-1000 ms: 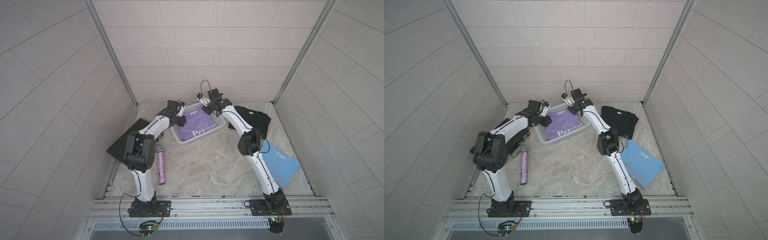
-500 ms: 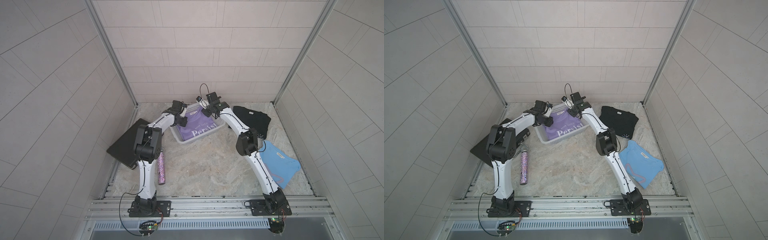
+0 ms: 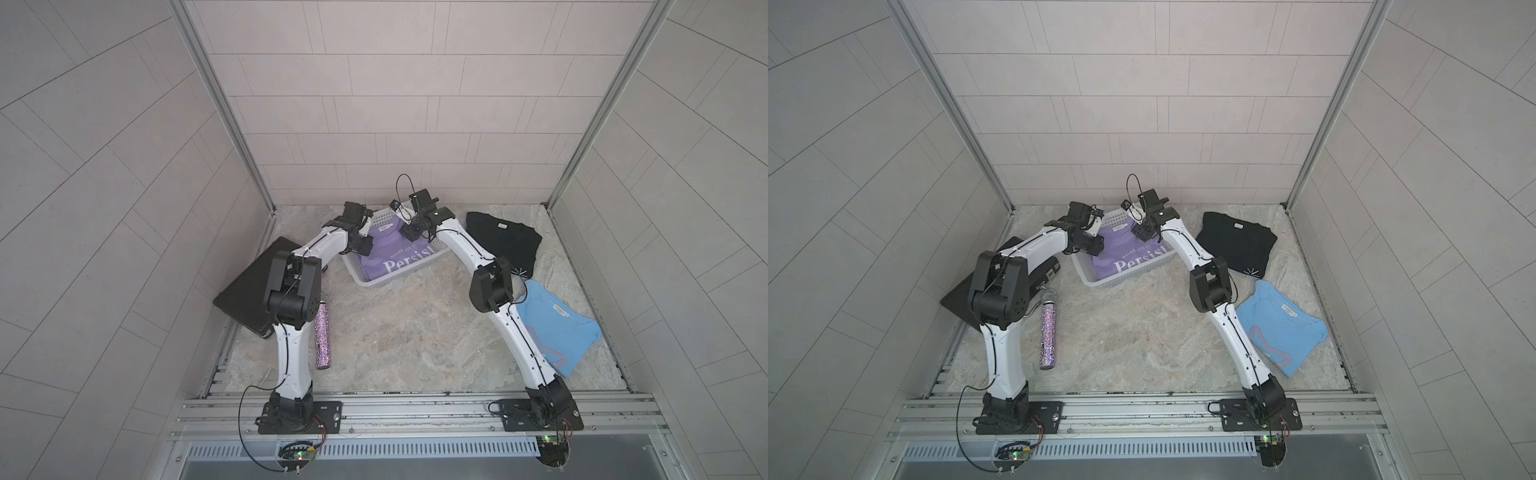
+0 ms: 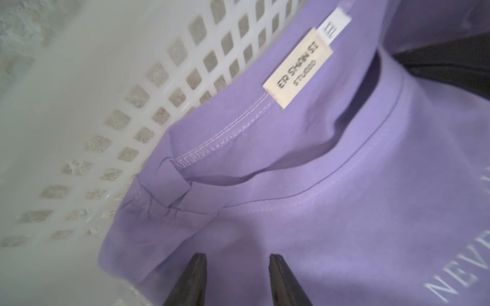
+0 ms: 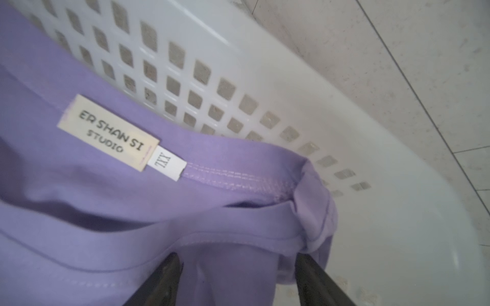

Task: Put the folded t-shirts into the basket
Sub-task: Place the T-shirt in the bin, then move the T-shirt to the center of the board.

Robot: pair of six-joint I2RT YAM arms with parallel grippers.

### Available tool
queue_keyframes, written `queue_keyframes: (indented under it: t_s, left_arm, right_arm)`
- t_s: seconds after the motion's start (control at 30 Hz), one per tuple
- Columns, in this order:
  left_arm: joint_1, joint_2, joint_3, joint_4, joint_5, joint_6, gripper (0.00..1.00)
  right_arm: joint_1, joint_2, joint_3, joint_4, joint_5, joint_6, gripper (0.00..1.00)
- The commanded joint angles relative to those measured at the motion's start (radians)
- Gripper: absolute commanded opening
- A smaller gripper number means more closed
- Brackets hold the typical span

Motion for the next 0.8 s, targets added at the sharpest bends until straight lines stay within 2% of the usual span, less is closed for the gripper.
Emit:
queue_keyframes:
  t_s: [0.0,0.07,0.2,0.33,0.5,0.63,0.77]
  left_arm:
    - [-0.007,-0.089,0.053,-0.059,0.059,-0.015,0.43]
    - [-0.007,-0.116,0.058,-0.076,0.084,-0.021,0.45]
    - [-0.021,-0.190,0.031,-0.091,0.169,-0.030,0.55]
    - [-0.074,-0.261,-0.016,-0.108,0.244,-0.010,0.66]
    - [-0.208,-0.315,-0.068,-0.114,0.241,0.031,0.75]
    - [-0.320,-0.303,-0.064,-0.128,0.253,0.054,0.76]
    - [-0.427,-0.266,-0.046,-0.134,0.242,0.095,0.75]
  right_arm:
    - [-0.007,-0.182,-0.029,-0.045,-0.077,0.045,0.72]
    - [-0.007,-0.243,-0.063,-0.064,-0.107,0.061,0.73]
    - [-0.031,-0.382,-0.175,-0.102,-0.165,0.106,0.73]
    - [-0.084,-0.528,-0.339,-0.141,-0.202,0.138,0.73]
    - [-0.189,-0.753,-0.686,-0.093,-0.205,0.136,0.74]
    - [-0.298,-0.926,-0.968,-0.042,-0.210,0.120,0.74]
    - [-0.412,-1.053,-1.173,-0.035,-0.212,0.095,0.74]
